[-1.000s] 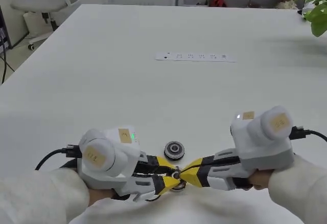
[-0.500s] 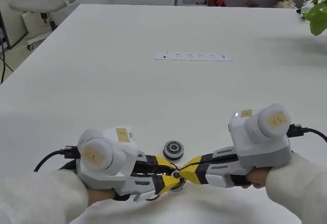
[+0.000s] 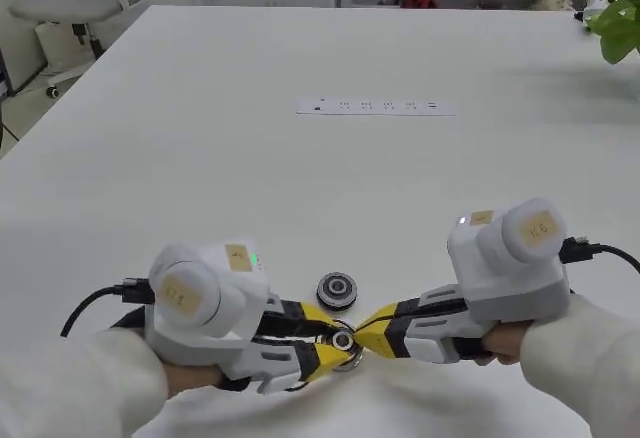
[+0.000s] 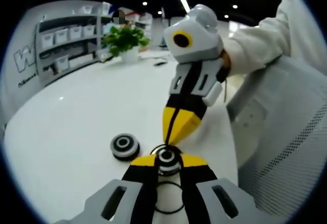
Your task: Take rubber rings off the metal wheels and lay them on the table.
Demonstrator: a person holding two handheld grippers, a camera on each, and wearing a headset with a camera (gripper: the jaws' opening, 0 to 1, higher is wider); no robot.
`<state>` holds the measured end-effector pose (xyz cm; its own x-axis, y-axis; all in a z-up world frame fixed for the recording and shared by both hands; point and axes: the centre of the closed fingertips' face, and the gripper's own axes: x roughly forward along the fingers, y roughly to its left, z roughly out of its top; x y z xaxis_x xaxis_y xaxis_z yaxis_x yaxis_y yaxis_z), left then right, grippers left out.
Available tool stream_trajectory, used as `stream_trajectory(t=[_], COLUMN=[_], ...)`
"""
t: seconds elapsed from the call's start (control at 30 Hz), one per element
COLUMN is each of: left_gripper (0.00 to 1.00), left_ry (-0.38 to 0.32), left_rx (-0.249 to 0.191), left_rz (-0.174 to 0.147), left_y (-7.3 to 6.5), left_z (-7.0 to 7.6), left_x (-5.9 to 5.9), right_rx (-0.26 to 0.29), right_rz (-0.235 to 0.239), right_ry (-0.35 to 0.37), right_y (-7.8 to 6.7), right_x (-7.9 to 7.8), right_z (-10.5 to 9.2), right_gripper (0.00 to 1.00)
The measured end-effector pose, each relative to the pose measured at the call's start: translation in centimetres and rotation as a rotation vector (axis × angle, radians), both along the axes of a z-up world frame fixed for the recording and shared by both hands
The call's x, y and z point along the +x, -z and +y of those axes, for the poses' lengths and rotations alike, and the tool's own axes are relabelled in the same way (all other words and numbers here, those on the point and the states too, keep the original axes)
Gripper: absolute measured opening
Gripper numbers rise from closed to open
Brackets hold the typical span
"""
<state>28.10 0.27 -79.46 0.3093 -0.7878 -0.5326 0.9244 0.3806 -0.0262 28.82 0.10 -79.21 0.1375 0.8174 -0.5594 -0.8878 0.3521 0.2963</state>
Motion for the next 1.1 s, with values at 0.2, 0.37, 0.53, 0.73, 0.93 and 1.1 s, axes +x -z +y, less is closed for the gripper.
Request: stream_trajectory(t=[0.2, 0.37, 0.53, 0.73, 0.93, 1.1], left_gripper=[0.21, 0.28, 0.34, 0.41, 0.43, 0.45], left_ry=[0.02, 0.029, 0.029, 0.012, -0.03, -0.07], left_rx=[-0.004, -0.035, -0.051, -0.07, -0.08, -0.084], left_rz=[-0.035, -0.059, -0.077, -0.106, -0.117, -0.127], left_y=[-1.7, -3.4, -4.6, -6.1, -6.8, -7.2], left_z=[0.4, 1.3, 2.0, 2.8, 4.2, 5.3], left_x=[0.0, -0.1, -0.1, 0.1, 0.3, 0.6], right_rx=[0.005, 0.017, 0.031, 0.048, 0.084, 0.096], right_rz=[0.005, 0.013, 0.018, 0.028, 0.037, 0.036], right_ry=[0.006, 0.012, 0.015, 0.022, 0.025, 0.024], right_y=[-0.2, -0.4, -0.7, -1.1, -1.9, -2.2], right_x=[0.0, 0.0, 0.0, 0.0, -0.2, -0.4], right_z=[0.0, 0.0, 0.1, 0.2, 0.7, 1.0], right_gripper=[0.0, 0.0, 0.0, 0.0, 0.0, 0.0])
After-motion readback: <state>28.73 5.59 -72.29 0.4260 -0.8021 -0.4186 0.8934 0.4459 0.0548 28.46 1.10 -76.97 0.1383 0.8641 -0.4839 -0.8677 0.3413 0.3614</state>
